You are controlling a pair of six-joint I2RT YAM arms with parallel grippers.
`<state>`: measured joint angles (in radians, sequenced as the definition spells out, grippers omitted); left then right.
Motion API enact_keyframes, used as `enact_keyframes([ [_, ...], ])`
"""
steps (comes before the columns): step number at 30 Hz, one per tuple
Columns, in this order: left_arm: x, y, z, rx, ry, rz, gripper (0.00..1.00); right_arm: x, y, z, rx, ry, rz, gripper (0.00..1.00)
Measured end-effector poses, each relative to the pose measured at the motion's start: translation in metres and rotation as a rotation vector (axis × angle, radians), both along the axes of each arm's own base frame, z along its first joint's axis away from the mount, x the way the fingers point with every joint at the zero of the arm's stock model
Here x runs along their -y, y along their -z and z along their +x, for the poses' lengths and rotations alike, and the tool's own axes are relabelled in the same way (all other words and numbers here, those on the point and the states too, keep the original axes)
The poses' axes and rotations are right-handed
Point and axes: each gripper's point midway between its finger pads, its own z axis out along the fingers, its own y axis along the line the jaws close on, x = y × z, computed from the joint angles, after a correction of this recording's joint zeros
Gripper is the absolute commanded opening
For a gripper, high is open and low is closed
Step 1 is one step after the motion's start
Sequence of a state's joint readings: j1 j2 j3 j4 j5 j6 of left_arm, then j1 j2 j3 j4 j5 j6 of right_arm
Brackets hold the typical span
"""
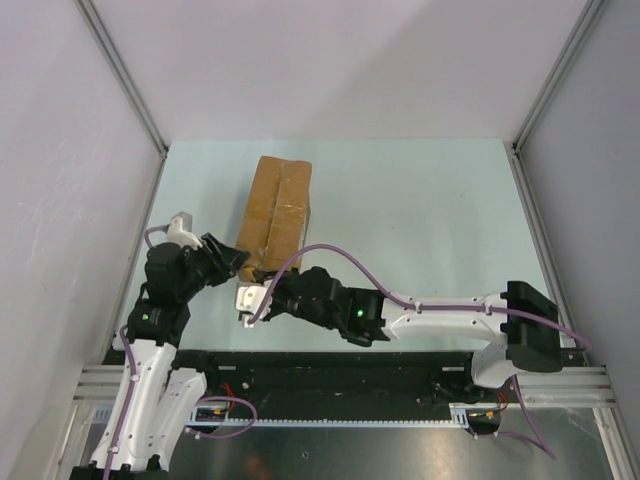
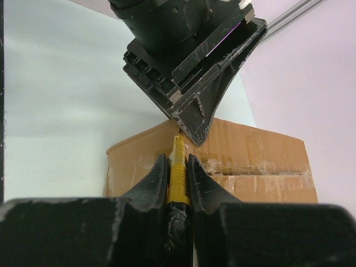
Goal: Unpack the express box
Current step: Cut the express box at the center of the board.
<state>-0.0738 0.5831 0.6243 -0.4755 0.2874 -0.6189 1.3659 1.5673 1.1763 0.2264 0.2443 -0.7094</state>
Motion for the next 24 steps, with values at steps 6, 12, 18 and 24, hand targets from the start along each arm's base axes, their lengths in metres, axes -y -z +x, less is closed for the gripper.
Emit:
enact_keyframes([
  [6, 0.002, 0.0, 0.001, 0.002, 0.008, -0.002, 0.27, 0.005, 0.001, 0.0, 0.02, -0.018, -0.008, 0.0],
  [12, 0.004, -0.001, 0.003, -0.003, 0.014, -0.004, 0.24, 0.01, 0.002, 0.0, 0.023, -0.016, -0.005, 0.0],
  [18, 0.005, -0.001, 0.004, -0.015, 0.02, -0.008, 0.23, 0.015, 0.004, 0.002, 0.03, 0.001, 0.011, 0.0],
  [24, 0.009, 0.0, 0.005, -0.032, 0.033, -0.02, 0.21, 0.022, 0.006, 0.003, 0.037, 0.018, 0.03, 0.0],
])
